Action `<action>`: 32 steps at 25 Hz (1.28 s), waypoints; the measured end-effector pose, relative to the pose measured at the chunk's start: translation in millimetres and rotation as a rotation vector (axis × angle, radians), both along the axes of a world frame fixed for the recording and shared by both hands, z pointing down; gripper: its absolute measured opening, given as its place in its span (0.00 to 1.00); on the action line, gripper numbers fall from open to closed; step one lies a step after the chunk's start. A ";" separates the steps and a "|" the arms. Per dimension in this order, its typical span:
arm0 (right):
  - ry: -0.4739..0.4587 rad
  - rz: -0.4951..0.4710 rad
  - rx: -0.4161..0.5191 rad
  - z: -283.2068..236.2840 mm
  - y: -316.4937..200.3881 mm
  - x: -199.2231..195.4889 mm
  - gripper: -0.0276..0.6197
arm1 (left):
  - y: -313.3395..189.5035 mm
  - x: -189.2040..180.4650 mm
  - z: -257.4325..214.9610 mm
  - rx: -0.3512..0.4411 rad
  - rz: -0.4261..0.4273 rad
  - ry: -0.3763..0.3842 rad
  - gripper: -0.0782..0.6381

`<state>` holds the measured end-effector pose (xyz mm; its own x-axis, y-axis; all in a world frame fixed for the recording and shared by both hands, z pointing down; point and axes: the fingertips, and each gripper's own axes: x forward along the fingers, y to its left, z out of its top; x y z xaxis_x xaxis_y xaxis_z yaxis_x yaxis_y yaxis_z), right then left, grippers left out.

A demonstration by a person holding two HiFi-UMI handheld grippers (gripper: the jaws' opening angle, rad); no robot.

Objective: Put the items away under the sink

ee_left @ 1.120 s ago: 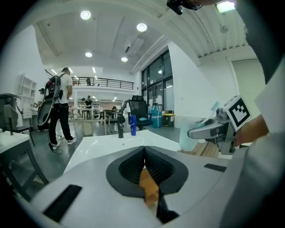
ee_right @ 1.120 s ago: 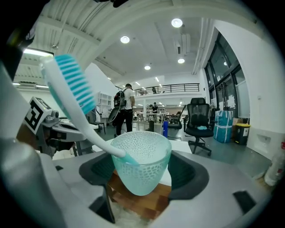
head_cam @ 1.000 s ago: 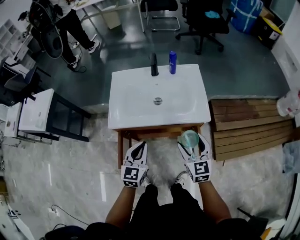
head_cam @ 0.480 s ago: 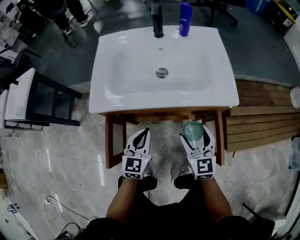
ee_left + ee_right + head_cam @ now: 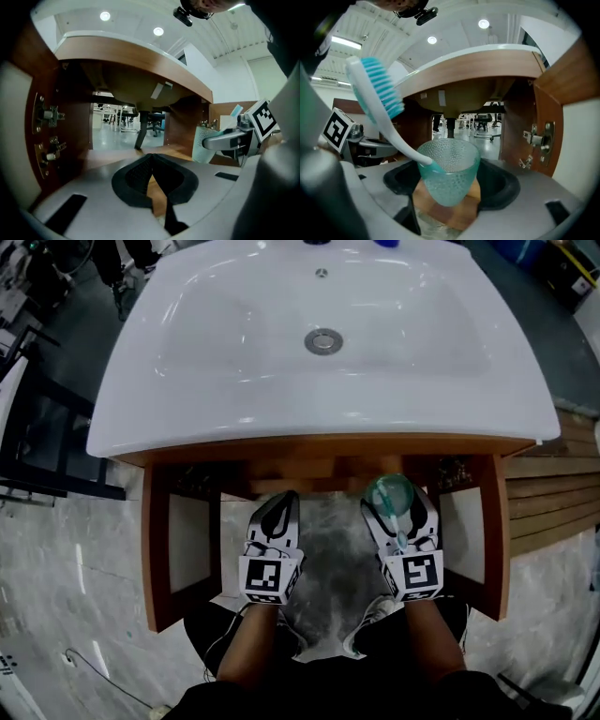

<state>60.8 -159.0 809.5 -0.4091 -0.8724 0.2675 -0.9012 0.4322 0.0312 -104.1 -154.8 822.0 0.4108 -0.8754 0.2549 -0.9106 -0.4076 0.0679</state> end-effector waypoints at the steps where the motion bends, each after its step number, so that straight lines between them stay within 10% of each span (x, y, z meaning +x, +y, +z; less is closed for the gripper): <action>1: 0.002 0.001 0.007 9.3 -3.5 -1.6 0.62 | -1.5 -1.1 10.3 0.012 0.003 -0.008 0.14; 32: 0.016 0.077 -0.033 37.8 -140.0 -16.5 0.62 | -5.8 -17.2 49.4 0.106 0.004 0.005 0.14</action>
